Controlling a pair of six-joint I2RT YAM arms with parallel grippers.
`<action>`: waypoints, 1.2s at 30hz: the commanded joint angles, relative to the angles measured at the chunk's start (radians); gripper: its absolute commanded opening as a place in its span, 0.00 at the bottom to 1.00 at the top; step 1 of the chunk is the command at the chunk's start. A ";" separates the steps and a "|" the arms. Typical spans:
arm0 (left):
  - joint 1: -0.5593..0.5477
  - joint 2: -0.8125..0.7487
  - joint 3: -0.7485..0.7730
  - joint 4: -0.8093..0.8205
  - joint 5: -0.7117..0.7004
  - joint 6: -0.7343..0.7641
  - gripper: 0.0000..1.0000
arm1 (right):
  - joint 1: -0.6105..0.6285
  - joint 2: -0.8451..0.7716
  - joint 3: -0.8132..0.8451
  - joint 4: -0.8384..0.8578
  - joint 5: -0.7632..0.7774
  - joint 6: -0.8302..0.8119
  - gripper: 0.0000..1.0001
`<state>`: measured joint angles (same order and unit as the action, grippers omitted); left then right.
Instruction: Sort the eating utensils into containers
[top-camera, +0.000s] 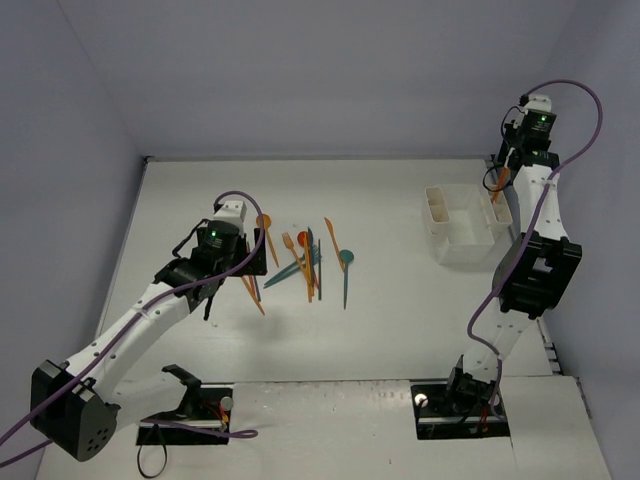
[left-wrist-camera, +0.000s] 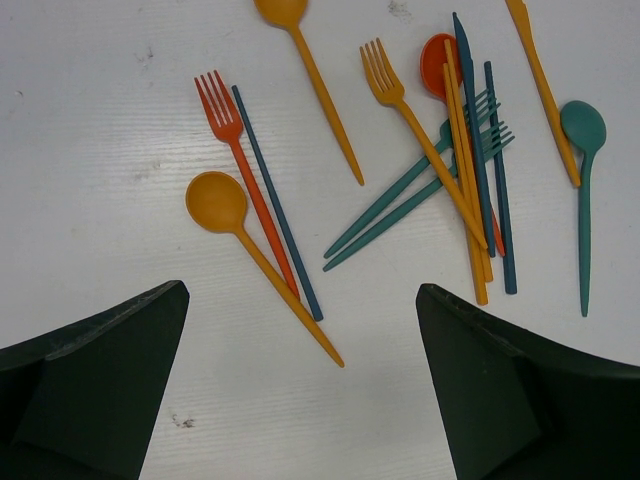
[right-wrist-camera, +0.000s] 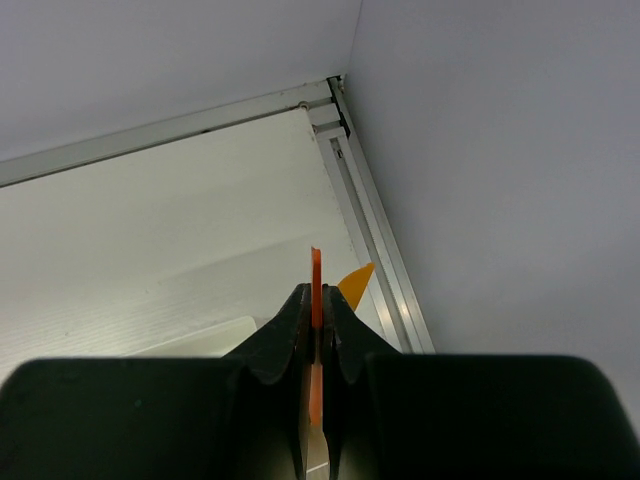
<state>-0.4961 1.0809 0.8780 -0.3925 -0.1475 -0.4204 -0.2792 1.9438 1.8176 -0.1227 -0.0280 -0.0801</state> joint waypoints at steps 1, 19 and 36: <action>0.007 0.005 0.015 0.053 0.014 -0.003 0.97 | -0.008 -0.006 -0.034 0.073 -0.014 0.011 0.00; 0.007 0.004 0.038 0.031 0.061 -0.028 0.97 | 0.136 -0.231 -0.115 0.022 0.140 -0.069 0.47; 0.006 0.077 0.189 -0.131 0.098 -0.146 0.97 | 0.710 -0.294 -0.352 -0.111 0.108 0.207 0.49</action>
<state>-0.4961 1.1592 1.0035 -0.4785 -0.0490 -0.5382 0.3320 1.5668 1.4436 -0.2055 0.1080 0.0207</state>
